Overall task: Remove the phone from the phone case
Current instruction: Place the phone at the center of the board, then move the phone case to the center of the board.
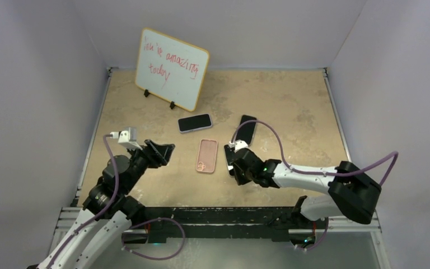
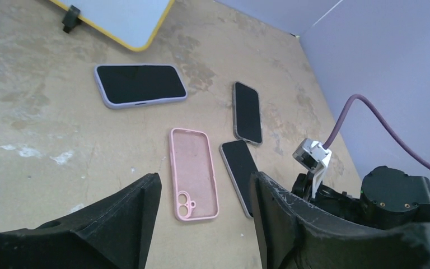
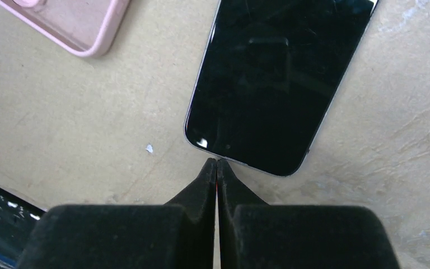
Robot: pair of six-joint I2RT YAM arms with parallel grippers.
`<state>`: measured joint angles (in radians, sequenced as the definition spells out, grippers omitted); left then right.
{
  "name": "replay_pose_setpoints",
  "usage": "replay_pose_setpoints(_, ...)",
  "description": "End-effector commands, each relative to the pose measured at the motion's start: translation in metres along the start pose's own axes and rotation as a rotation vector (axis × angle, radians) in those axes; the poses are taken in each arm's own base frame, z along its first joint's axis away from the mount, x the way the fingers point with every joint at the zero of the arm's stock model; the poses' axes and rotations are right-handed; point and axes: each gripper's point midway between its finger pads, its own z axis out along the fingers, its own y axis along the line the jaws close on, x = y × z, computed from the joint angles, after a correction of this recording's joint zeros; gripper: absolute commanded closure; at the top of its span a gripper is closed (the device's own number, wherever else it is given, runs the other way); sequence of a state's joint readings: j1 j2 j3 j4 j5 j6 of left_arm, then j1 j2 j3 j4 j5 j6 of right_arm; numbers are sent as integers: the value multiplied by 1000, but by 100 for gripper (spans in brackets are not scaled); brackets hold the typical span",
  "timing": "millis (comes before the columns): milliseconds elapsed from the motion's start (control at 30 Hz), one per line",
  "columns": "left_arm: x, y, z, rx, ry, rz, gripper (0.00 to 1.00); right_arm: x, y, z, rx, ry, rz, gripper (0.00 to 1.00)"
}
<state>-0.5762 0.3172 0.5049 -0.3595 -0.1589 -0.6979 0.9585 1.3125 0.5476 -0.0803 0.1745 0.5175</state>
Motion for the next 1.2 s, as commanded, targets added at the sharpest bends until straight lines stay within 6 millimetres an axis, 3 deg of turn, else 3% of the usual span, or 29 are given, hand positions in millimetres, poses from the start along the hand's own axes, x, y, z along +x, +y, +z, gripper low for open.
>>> replay_pose_setpoints(0,-21,9,-13,-54,-59,86,38,-26,7,0,36,-63,30,100)
replay_pose_setpoints(67,-26,9,-17,-62,-70,101,37,-37,16,-6,6,-81,46,98)
replay_pose_setpoints(167,-33,12,-20,-88,-82,127,36,-55,25,-16,-19,-118,40,81)
replay_pose_setpoints(300,-41,16,-24,-129,-97,148,34,-84,20,-28,27,-197,31,56)
replay_pose_setpoints(400,-49,18,-27,-151,-114,170,32,-104,-2,-35,102,-261,68,41)
replay_pose_setpoints(600,-64,22,-28,-206,-131,240,26,-135,-72,-52,226,-404,263,19)
replay_pose_setpoints(700,-63,22,-20,-222,-102,272,24,-144,-104,-65,297,-456,362,11)
replay_pose_setpoints(800,-55,20,-9,-217,-52,302,22,-146,-121,-69,316,-479,443,5)
replay_pose_setpoints(1033,-43,10,27,-190,72,405,17,-140,-113,-44,240,-383,492,1)
replay_pose_setpoints(1167,-19,9,59,-173,224,463,15,-132,-112,-27,246,-307,470,1)
